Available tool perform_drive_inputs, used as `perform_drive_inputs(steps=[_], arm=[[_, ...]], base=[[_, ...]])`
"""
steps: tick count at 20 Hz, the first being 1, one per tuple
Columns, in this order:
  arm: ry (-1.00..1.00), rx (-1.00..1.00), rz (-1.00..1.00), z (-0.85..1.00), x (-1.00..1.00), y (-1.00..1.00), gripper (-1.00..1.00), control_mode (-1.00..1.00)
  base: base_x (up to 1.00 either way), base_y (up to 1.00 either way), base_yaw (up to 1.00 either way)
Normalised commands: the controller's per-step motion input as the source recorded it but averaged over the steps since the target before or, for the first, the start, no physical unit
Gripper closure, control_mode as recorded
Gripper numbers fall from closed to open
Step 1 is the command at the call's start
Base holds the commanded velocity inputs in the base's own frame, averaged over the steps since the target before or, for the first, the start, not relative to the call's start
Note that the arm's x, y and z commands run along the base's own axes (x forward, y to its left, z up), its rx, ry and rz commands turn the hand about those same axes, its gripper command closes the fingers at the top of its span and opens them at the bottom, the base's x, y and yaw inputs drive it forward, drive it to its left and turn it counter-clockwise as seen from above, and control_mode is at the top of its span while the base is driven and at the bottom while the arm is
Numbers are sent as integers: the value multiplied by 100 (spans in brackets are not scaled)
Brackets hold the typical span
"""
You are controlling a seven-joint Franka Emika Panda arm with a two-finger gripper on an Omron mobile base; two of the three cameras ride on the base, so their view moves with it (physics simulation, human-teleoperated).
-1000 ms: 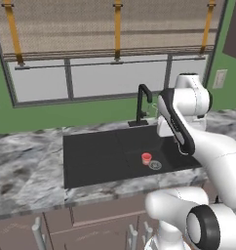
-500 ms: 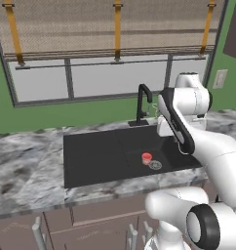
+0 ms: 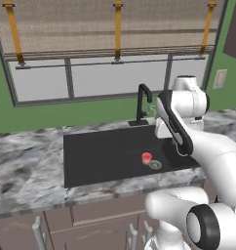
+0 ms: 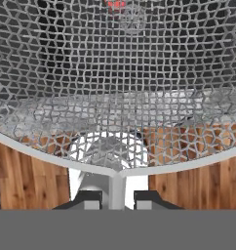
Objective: Pick the strainer and bowl and place them in the sink. Then turn on the water.
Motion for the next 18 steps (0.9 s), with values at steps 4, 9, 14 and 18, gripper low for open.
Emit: perform_drive_inputs(steps=[4, 9, 14, 18], arm=[[1, 0, 0, -44, 20, 13, 100, -100], [2, 0, 0, -44, 26, 8, 100, -100], [3, 0, 0, -38, 38, 9, 100, -100], [12, 0, 0, -35, 39, 24, 100, -100]], base=[[0, 0, 0], [0, 0, 0], [0, 0, 0], [0, 0, 0]])
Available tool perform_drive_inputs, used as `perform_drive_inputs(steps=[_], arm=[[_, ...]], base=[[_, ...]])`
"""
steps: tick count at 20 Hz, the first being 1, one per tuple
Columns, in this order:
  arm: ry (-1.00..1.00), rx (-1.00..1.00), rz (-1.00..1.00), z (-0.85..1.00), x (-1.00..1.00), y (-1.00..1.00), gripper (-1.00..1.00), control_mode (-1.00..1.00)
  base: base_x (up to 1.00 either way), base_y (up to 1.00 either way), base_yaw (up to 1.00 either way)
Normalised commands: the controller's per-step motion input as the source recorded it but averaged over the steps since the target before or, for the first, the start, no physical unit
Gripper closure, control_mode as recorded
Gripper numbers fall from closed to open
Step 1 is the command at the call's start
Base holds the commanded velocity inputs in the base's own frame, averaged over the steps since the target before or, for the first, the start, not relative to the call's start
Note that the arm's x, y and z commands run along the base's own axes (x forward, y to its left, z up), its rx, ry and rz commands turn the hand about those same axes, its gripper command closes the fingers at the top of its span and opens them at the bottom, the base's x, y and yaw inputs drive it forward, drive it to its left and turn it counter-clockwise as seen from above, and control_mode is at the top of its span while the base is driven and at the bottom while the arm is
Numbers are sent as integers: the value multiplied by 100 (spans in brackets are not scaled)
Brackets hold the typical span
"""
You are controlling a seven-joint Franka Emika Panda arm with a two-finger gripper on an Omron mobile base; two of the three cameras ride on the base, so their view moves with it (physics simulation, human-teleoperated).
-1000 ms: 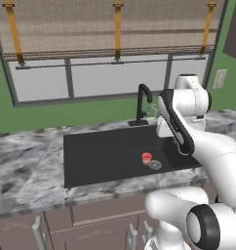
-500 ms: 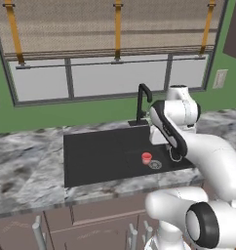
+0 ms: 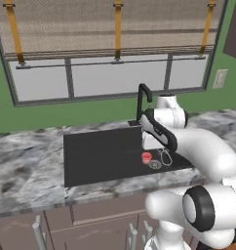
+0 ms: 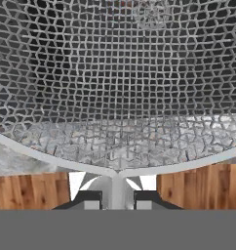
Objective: Pick the strainer and bowl and place them in the sink. Then turn on the water.
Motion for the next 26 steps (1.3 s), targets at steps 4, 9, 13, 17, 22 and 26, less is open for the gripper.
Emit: perform_drive_inputs(steps=[4, 9, 13, 17, 22, 26], arm=[[3, 0, 0, -36, 34, 16, 100, -100], [0, 0, 0, -31, 37, 4, 100, -100], [-4, 0, 0, -29, 34, 0, 100, -100], [-11, 0, 0, -32, 24, 0, 100, -100], [-6, 0, 0, -34, 46, 0, 100, -100], [-4, 0, 0, -32, 42, 0, 100, -100]], base=[[0, 0, 0], [0, 0, 0], [0, 0, 0], [0, 0, 0], [0, 0, 0], [0, 0, 0]])
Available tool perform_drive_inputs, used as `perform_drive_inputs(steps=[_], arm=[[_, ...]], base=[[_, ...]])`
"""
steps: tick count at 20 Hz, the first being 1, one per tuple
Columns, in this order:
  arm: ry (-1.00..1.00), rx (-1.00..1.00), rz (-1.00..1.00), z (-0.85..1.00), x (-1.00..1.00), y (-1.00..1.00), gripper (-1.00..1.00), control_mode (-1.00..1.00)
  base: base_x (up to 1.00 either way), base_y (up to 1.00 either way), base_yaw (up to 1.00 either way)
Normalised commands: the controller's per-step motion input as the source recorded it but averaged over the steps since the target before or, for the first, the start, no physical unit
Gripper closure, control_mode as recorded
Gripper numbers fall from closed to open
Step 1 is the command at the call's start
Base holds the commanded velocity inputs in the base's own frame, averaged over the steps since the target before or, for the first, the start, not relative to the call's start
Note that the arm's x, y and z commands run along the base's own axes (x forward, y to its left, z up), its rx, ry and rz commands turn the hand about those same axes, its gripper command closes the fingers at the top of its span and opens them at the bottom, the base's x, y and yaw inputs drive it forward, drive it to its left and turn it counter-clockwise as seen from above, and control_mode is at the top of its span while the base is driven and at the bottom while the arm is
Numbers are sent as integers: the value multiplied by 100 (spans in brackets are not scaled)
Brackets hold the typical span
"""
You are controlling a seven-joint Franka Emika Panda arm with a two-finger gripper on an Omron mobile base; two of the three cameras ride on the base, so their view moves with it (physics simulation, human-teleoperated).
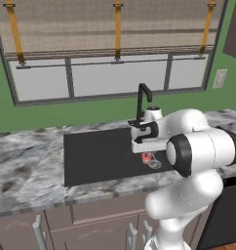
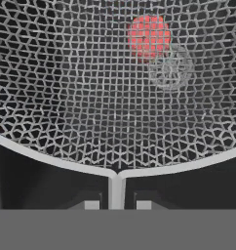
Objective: Pick the strainer and bowl and place them in the sink. Then turn on the water.
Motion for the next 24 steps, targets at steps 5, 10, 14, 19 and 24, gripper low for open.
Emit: perform_drive_inputs(steps=[5, 10, 14, 19, 24], arm=[[0, 0, 0, -23, 42, 0, 100, -100], [0, 0, 0, -32, 36, 4, 100, -100], [0, 0, 0, -34, 33, 0, 100, -100], [0, 0, 0, -35, 32, 0, 100, -100], [0, 0, 1, -23, 26, -1, 100, -100]], base=[[0, 0, 0], [0, 0, 0], [0, 0, 0], [0, 0, 0], [0, 0, 0]])
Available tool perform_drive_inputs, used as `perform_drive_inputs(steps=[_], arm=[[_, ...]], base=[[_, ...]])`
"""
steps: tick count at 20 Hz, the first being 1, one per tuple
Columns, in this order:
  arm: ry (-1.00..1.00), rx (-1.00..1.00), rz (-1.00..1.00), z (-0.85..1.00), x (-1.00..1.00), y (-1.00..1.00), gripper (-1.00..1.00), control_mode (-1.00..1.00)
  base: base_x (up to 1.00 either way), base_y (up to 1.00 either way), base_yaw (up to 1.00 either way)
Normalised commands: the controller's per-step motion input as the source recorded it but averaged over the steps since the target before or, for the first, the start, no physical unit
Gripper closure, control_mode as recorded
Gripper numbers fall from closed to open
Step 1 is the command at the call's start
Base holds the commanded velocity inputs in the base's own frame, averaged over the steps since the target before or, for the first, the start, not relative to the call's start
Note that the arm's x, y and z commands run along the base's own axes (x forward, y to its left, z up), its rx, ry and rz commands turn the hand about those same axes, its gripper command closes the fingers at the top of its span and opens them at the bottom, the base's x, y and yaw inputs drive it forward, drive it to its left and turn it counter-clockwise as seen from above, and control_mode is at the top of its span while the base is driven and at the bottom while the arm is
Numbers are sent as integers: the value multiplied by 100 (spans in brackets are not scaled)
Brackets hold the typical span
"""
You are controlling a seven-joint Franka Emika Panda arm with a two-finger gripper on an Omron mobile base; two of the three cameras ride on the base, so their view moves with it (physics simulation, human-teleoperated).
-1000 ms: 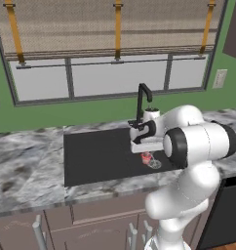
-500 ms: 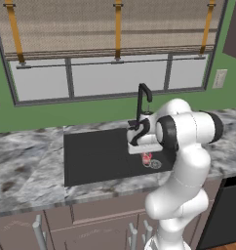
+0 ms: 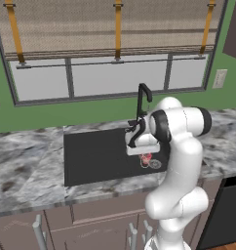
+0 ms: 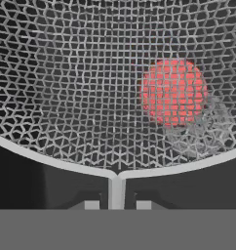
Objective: Pick the strainer and bowl and place them in the sink. Then turn on the water.
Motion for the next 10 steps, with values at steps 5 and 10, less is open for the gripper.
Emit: perform_drive_inputs(steps=[5, 10], arm=[[0, 1, 1, -14, 26, -10, 100, -100], [0, 3, 2, -14, 24, -20, 100, -100]], base=[[0, 0, 0], [0, 0, 0]])
